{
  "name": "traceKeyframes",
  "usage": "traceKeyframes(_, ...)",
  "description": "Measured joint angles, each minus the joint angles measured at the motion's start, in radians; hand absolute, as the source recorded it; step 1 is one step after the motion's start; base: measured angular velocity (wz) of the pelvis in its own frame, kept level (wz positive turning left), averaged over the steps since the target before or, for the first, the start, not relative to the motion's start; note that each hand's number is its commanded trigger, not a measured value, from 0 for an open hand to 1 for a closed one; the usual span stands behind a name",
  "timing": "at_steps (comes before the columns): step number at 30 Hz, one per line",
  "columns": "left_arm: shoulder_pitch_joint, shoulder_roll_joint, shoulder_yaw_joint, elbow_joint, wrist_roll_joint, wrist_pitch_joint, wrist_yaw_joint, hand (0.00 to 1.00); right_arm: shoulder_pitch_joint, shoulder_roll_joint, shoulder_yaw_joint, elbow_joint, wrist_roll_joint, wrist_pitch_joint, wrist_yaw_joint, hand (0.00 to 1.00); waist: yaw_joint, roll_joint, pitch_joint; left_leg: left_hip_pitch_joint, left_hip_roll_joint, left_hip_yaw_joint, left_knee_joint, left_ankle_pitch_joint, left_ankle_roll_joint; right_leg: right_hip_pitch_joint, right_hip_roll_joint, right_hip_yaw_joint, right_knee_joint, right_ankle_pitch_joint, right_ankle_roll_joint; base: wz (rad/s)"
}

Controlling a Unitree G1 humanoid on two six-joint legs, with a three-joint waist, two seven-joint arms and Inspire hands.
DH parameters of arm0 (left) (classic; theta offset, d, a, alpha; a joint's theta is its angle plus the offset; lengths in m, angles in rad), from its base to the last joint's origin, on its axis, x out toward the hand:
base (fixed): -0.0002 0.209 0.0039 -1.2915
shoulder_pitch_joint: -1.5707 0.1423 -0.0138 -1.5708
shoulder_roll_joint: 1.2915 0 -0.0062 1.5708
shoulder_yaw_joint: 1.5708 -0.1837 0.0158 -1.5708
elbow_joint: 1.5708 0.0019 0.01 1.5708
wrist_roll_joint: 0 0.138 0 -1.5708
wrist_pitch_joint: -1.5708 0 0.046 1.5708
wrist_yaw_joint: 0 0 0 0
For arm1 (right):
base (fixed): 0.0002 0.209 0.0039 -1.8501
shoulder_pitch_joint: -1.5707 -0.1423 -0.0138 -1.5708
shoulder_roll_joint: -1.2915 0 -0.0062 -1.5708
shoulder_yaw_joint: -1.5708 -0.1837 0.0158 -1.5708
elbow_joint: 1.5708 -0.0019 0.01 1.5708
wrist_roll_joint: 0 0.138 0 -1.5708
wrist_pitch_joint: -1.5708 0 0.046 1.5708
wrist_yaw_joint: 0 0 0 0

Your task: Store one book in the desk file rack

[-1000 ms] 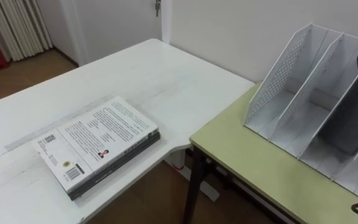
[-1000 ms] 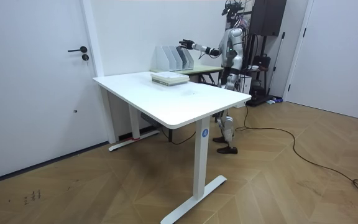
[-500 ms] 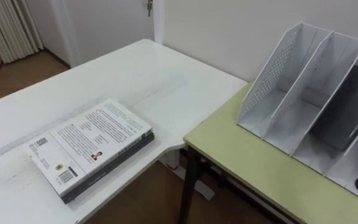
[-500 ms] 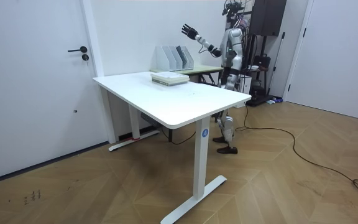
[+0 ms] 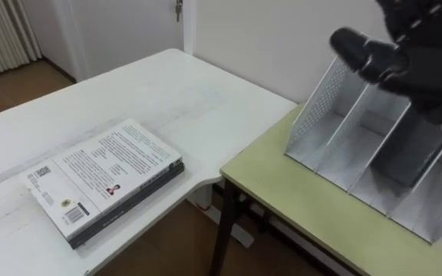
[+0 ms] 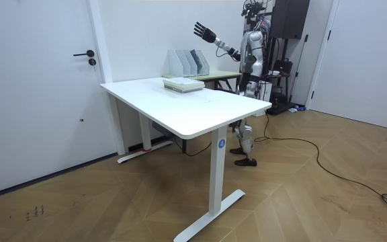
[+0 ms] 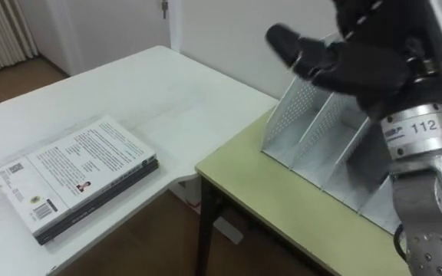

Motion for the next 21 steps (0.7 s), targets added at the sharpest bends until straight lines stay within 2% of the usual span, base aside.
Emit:
traceKeyframes(4, -0.016, 0.023, -0.010, 0.002, 0.000, 0.024, -0.015, 0.00, 0.019, -0.042, 0.099, 0.003, -0.078, 0.016, 0.152, 0.00, 0.021, -0.012, -0.0050, 0.001, 0.002, 0.003, 0.004, 0.000, -0.001, 0.003, 0.001, -0.003, -0.001, 0.000, -0.001, 0.00)
traceKeyframes(6, -0.036, 0.028, -0.011, 0.004, 0.008, 0.039, -0.022, 0.00, 0.048, -0.047, 0.152, 0.004, -0.148, 0.038, 0.239, 0.00, 0.038, -0.018, -0.0016, 0.003, 0.002, 0.002, 0.004, 0.000, -0.001, 0.008, 0.000, -0.007, -0.003, 0.000, -0.001, 0.04)
traceKeyframes(8, -0.067, 0.058, -0.049, 0.023, 0.001, 0.047, -0.034, 0.00, 0.114, -0.051, 0.233, 0.035, -0.247, 0.047, 0.335, 0.00, 0.079, -0.029, 0.0084, 0.003, 0.002, 0.002, 0.005, 0.000, -0.001, 0.008, 0.000, -0.007, -0.004, 0.000, -0.001, 0.02)
traceKeyframes(9, -0.081, 0.076, -0.077, 0.023, -0.004, 0.061, -0.036, 0.00, 0.142, -0.052, 0.287, 0.093, -0.302, 0.053, 0.372, 0.00, 0.092, -0.040, 0.0079, 0.002, 0.003, 0.001, 0.005, 0.000, -0.001, 0.007, 0.000, -0.007, -0.004, 0.000, -0.001, 0.07)
traceKeyframes(10, -0.085, 0.082, -0.090, 0.022, -0.005, 0.064, -0.036, 0.00, 0.155, -0.053, 0.313, 0.118, -0.338, 0.067, 0.387, 0.00, 0.105, -0.042, 0.0065, 0.001, 0.002, 0.002, 0.005, 0.000, -0.001, 0.006, 0.000, -0.004, -0.003, 0.000, -0.001, 0.07)
traceKeyframes(11, -0.104, 0.086, -0.110, 0.022, -0.021, 0.065, -0.036, 0.00, 0.182, -0.061, 0.355, 0.147, -0.406, 0.100, 0.417, 0.00, 0.119, -0.045, 0.0073, -0.004, 0.001, 0.001, 0.005, 0.000, -0.001, 0.000, -0.001, -0.002, -0.002, 0.001, 0.000, 0.05)
traceKeyframes(13, -0.122, 0.087, -0.130, 0.028, -0.031, 0.067, -0.039, 0.00, 0.215, -0.073, 0.391, 0.170, -0.471, 0.122, 0.480, 0.00, 0.138, -0.037, 0.0140, -0.014, -0.001, -0.003, 0.007, 0.000, 0.000, -0.005, -0.003, -0.003, -0.003, 0.004, 0.004, 0.07)
traceKeyframes(15, -0.131, 0.087, -0.131, 0.049, -0.028, 0.080, -0.039, 0.00, 0.248, -0.070, 0.412, 0.218, -0.533, 0.124, 0.538, 0.00, 0.141, -0.027, 0.0205, -0.014, -0.003, -0.017, 0.005, 0.000, 0.000, -0.001, -0.004, -0.008, -0.005, 0.005, 0.004, 0.15)
traceKeyframes(18, -0.141, 0.086, -0.126, 0.051, -0.021, 0.089, -0.040, 0.00, 0.276, -0.065, 0.415, 0.314, -0.626, 0.123, 0.581, 0.00, 0.141, -0.022, 0.0212, -0.013, -0.002, -0.026, 0.005, 0.000, 0.000, 0.001, -0.005, -0.016, -0.005, 0.005, 0.004, 0.11)
traceKeyframes(20, -0.146, 0.082, -0.127, 0.061, -0.025, 0.099, -0.036, 0.00, 0.307, -0.061, 0.413, 0.457, -0.738, 0.136, 0.584, 0.00, 0.142, -0.021, 0.0125, -0.014, -0.002, -0.025, 0.006, 0.000, 0.000, 0.002, -0.005, -0.021, -0.004, 0.005, 0.004, 0.06)
traceKeyframes(21, -0.141, 0.080, -0.126, 0.061, -0.033, 0.100, -0.026, 0.00, 0.324, -0.049, 0.410, 0.514, -0.805, 0.144, 0.581, 0.00, 0.146, -0.013, 0.0138, -0.014, -0.001, -0.023, 0.006, 0.000, 0.000, 0.002, -0.004, -0.018, -0.004, 0.005, 0.004, 0.00)
